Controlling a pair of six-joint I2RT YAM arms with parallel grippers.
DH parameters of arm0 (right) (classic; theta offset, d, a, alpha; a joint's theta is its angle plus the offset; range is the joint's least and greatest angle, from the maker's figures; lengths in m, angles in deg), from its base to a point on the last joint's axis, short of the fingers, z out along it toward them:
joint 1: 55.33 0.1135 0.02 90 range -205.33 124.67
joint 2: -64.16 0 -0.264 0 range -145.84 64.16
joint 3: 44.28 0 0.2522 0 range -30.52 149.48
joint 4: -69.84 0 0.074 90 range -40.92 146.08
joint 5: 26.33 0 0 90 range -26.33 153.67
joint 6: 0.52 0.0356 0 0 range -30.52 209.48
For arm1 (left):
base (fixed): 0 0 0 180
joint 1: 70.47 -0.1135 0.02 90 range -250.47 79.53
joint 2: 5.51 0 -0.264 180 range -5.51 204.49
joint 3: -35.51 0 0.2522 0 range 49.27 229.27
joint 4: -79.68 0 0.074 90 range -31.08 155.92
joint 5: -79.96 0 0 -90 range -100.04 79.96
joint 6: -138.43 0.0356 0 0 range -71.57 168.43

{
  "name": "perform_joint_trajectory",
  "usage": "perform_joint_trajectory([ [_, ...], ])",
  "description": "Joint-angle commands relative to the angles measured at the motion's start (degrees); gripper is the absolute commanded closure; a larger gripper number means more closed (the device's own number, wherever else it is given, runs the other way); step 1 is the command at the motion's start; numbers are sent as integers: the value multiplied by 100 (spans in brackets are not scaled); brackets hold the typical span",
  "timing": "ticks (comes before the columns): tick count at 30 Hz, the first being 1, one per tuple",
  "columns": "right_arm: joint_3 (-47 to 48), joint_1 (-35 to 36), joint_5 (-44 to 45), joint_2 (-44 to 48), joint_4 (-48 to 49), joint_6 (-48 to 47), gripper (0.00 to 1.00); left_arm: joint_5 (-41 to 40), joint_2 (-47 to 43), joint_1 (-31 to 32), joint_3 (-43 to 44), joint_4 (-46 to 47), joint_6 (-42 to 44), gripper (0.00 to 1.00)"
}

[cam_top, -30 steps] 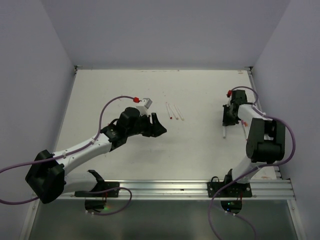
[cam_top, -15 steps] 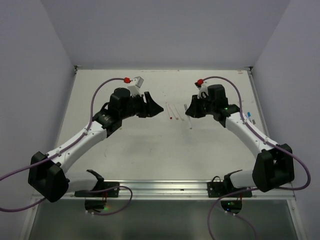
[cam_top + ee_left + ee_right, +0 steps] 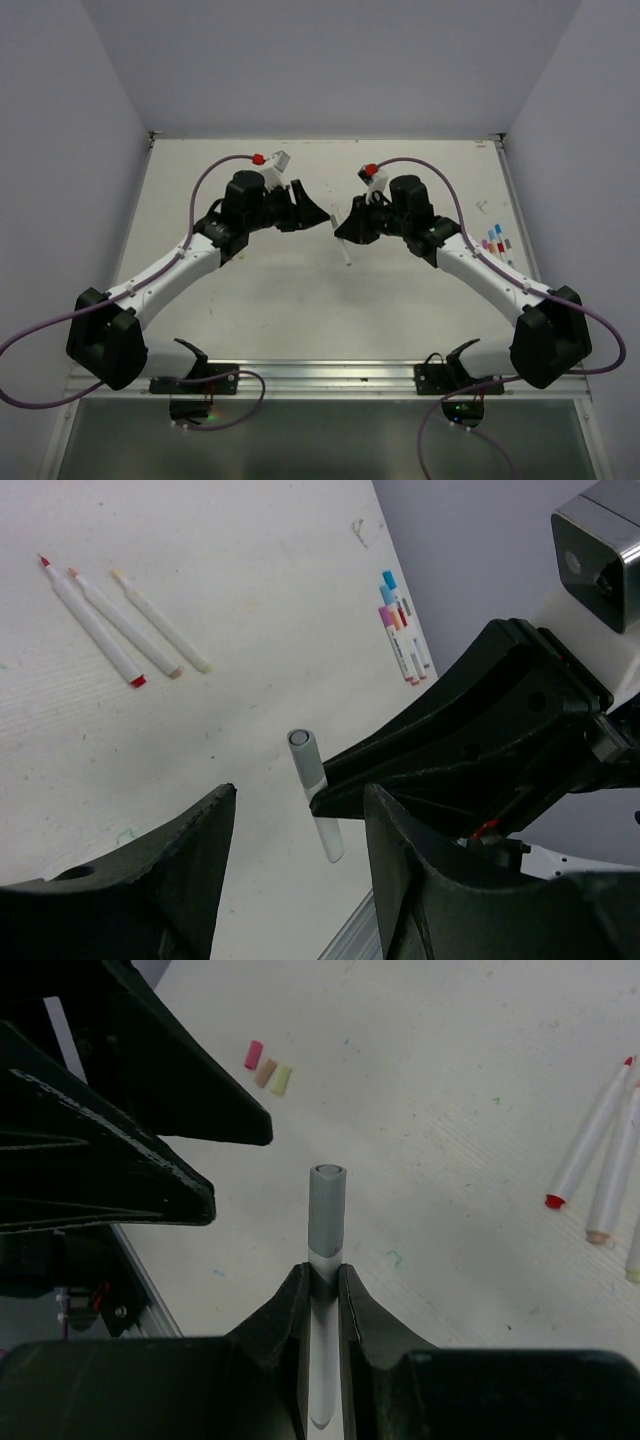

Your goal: Open the pen caps

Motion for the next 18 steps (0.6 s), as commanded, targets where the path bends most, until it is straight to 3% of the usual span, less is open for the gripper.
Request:
perform_joint_trajectory([
  [1,139,122,-191,33,489,200,100,208,63,0,49,511,-215,43],
  [12,367,605,-50,-143,735,358,100,102,204,61,119,467,-206,44],
  [18,358,667,152,-143,946,490,100,58,143,79,102,397,-180,53],
])
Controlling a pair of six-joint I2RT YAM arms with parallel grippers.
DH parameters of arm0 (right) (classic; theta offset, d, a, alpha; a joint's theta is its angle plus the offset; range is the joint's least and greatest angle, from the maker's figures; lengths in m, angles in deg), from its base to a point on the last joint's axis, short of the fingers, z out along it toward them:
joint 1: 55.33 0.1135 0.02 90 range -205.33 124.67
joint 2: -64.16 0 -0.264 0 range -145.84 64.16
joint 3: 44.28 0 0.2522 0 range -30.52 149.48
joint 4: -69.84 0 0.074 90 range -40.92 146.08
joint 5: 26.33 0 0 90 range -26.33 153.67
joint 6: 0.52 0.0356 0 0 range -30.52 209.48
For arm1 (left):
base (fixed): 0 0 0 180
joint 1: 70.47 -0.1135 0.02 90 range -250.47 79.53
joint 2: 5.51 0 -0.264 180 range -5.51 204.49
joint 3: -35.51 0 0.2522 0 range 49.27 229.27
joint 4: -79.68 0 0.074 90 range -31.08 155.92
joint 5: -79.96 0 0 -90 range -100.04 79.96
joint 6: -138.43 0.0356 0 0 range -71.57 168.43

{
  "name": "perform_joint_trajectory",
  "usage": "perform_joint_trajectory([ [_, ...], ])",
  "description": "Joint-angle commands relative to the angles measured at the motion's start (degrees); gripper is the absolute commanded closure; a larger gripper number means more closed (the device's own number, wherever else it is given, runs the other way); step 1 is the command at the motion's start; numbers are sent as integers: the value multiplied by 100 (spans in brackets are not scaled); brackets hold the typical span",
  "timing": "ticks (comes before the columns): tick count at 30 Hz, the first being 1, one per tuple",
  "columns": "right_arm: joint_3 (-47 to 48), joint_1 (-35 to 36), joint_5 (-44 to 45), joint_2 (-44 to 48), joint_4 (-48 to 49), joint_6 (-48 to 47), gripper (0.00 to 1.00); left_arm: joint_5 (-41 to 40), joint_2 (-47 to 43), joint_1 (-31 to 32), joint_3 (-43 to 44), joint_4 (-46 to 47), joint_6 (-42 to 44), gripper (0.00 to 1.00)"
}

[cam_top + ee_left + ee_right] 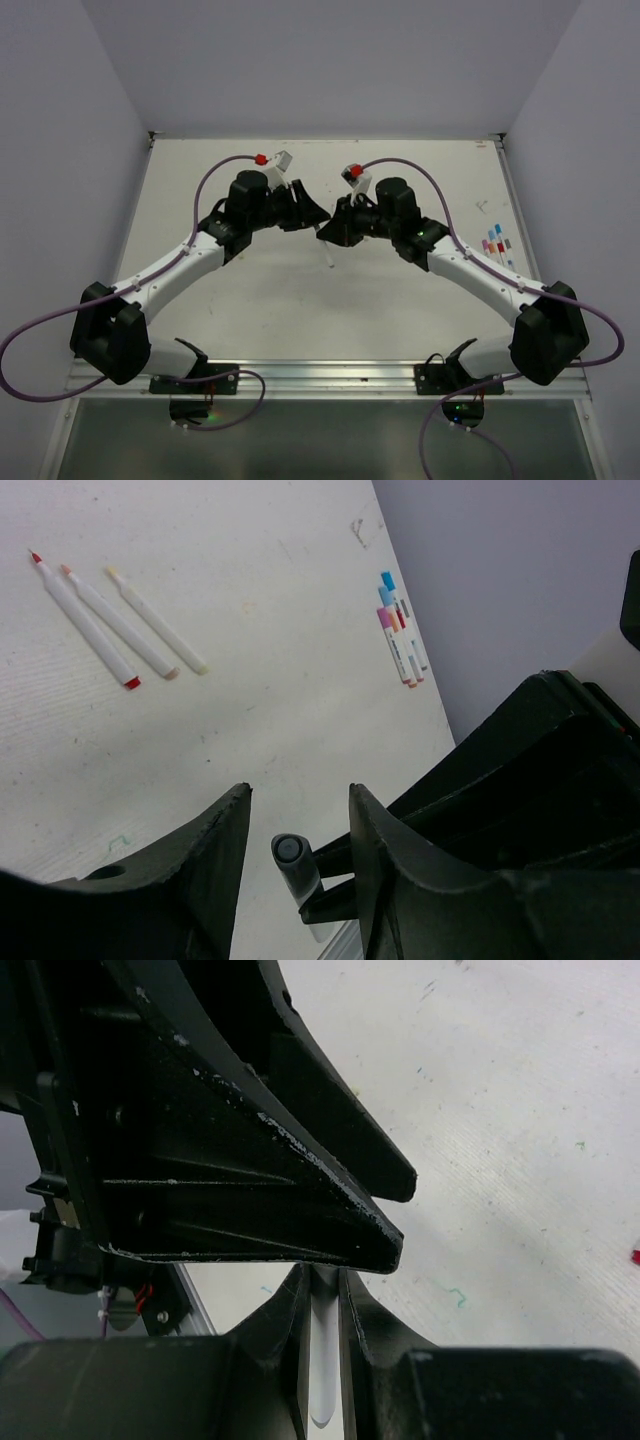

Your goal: Open the pen caps

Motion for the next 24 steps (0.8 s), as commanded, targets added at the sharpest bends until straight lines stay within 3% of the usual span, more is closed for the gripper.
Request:
perform_joint_trajectory([
  [1,227,33,250,-16,371,138,100,13,-69,29,102,148,-22,54],
  [5,78,95,522,45,616,339,100,-58,-131,37,84,148,-49,64],
  [10,43,253,717,-25,793,516,100,-102,-149,37,49,200,-172,67],
  [12,78,306,708,-60,802,525,100,-84,-122,55,75,218,-172,78],
  [13,78,341,691,-78,793,507,100,-93,-131,64,84,192,-154,92],
  [14,87,341,682,-69,767,498,100,-110,-131,55,119,157,-137,99],
  [22,-115,350,657,150,573,314,100,-295,-201,55,172,-64,21,100],
  [23,-142,350,629,177,591,314,97,-278,-201,55,163,-63,4,100],
  [24,-203,350,629,212,609,305,85,-286,-210,55,163,-55,4,100],
])
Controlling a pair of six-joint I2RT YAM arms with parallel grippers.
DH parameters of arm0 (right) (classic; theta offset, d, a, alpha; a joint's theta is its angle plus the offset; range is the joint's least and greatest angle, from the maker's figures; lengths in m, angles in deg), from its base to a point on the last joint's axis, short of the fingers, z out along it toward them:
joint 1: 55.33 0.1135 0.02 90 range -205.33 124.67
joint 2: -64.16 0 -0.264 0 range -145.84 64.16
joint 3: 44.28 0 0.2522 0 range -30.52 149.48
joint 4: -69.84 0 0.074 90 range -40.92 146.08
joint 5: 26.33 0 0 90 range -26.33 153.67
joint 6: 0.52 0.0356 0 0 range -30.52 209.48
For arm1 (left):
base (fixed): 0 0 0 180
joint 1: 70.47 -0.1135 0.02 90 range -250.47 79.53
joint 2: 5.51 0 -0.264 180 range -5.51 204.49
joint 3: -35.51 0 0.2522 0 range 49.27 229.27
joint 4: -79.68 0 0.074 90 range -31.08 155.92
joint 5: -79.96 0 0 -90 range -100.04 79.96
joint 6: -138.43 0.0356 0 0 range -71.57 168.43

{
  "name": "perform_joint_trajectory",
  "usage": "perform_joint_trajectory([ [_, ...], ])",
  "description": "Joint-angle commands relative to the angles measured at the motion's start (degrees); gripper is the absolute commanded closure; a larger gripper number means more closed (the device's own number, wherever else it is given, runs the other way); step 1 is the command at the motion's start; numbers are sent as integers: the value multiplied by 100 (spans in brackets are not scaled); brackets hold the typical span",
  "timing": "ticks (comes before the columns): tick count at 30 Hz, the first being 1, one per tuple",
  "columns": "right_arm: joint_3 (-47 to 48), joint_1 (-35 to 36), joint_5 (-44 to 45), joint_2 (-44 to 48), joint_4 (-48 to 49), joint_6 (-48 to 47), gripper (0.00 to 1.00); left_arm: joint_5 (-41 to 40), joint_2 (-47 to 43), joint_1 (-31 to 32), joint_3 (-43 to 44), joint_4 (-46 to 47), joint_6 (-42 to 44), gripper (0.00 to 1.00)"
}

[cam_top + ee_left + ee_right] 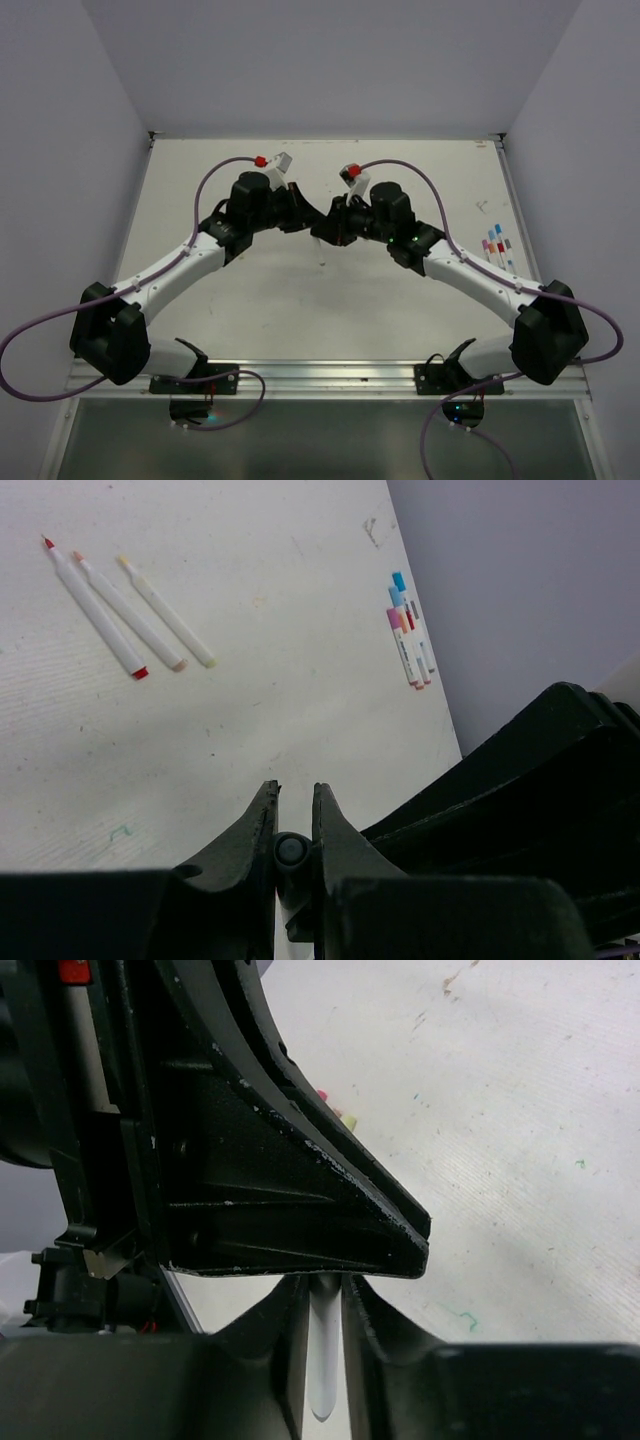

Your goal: Open the pen caps

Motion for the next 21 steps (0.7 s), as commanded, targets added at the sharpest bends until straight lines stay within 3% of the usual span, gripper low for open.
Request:
perform_joint_trajectory([
  [1,-168,44,-53,249,185,-88,69,-70,-206,20,163,74,100,100],
  [8,-248,114,-202,39,501,17,65,-61,-241,20,216,74,39,100],
  [14,-151,149,-290,-172,809,149,74,-26,-267,20,181,101,-23,100],
  [15,-134,184,-290,-207,844,158,77,-35,-258,29,172,101,-23,100],
  [16,-99,202,-264,-234,844,166,100,-35,-258,29,181,109,-23,100],
  [21,-54,351,-1,-208,739,227,100,-87,-232,20,260,4,30,100],
])
